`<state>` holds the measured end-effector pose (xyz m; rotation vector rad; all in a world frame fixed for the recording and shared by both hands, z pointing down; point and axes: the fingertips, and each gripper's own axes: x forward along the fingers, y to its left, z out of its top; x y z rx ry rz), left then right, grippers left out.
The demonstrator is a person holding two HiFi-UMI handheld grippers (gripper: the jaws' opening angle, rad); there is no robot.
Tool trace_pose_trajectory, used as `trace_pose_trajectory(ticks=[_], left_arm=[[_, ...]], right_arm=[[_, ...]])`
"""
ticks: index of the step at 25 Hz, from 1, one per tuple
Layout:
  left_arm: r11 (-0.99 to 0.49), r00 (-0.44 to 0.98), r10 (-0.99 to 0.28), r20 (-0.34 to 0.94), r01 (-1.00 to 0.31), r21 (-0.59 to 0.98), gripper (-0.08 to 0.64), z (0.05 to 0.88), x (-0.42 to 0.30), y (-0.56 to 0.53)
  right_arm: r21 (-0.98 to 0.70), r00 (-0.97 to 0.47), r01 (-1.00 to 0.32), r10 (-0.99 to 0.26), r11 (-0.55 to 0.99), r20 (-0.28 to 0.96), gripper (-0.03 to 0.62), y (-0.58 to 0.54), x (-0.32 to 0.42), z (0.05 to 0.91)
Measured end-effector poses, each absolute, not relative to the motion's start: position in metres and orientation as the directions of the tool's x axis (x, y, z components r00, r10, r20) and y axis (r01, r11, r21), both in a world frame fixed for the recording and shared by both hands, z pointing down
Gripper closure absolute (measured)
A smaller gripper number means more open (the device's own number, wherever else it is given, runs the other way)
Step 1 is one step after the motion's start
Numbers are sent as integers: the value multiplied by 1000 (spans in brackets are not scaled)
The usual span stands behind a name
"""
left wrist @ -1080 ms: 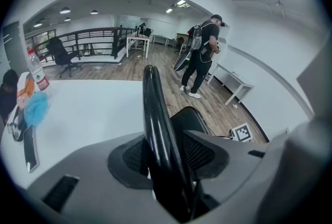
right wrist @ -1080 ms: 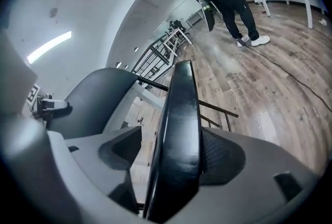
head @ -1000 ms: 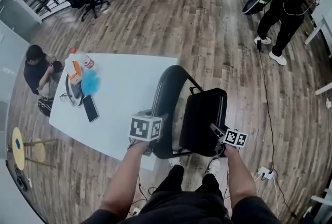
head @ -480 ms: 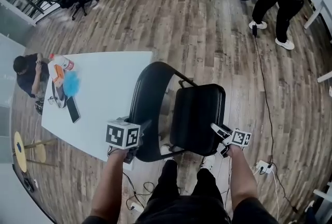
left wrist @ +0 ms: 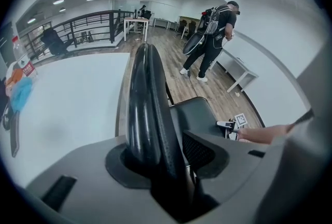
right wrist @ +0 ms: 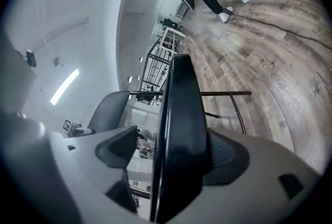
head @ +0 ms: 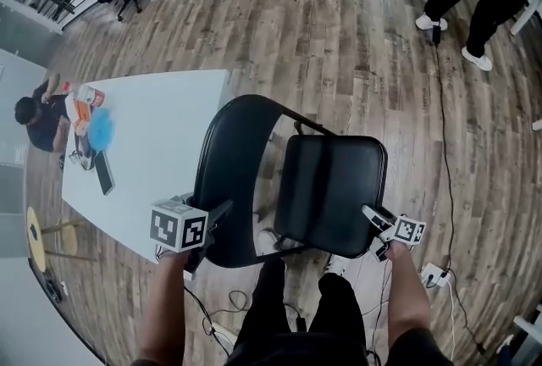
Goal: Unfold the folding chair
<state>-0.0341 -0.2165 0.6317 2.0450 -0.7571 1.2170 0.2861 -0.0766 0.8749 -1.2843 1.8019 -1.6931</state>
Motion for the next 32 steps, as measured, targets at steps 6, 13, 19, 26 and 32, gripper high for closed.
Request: trace_pose_trajectory(ticks=[6,13,19,26,32], left_arm=[[-629,353,-164,921,-757,179,383,660,-32,-215],[-617,362,-155,919,-762,196,383,687,-16,-208],[-635,342,-131,930,-750,186,382,710,-11,-201],[-636,322,-119,939,-751,176,377,733,-2,-195],[-638,319,-128,939,-751,169,377,738,25,-188]], right_arm=[[-914,-530,-375,-774,-152,346,216,-63,319,924],[-868,-509,-454,-741,-201,438,216,-46,351,976],[-849,-514,-475,-711,-230,480,216,-39,365,1012],[-863,-536,-460,-709,-210,458,216,-29,384,1044],[-869,-538,-440,-708,-228,458,216,-24,401,1067]])
